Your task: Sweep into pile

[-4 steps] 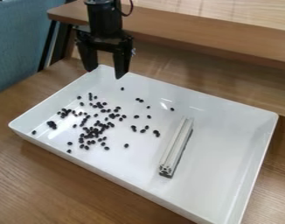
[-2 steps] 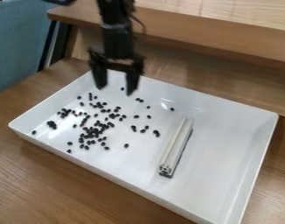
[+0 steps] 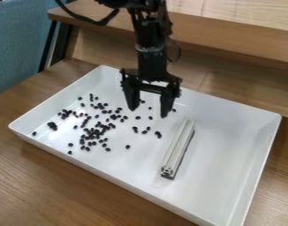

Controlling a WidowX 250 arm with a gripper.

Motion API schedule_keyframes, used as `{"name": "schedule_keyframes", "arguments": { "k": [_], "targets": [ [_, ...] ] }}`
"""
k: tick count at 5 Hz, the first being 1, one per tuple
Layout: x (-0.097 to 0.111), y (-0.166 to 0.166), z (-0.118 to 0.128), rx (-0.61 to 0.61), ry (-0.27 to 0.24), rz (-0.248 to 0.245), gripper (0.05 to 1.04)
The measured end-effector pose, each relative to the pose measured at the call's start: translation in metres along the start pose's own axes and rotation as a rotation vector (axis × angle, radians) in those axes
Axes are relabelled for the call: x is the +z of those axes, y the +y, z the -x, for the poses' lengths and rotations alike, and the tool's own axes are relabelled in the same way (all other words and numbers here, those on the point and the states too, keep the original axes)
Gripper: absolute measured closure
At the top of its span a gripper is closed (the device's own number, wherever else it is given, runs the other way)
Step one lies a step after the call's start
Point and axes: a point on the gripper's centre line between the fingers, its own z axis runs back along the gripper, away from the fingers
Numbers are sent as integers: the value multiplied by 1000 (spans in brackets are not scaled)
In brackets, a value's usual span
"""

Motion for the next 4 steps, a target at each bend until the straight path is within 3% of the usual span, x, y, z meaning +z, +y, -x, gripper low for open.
{"name": "schedule_keyframes", "arguments": {
  "k": [2,3,4],
  "targets": [
    [-17,-30,16,10,33,35,83],
    [-14,-32,32,-13,47,72,83],
    [-17,-30,41,-4,56,67,83]
  ]
}}
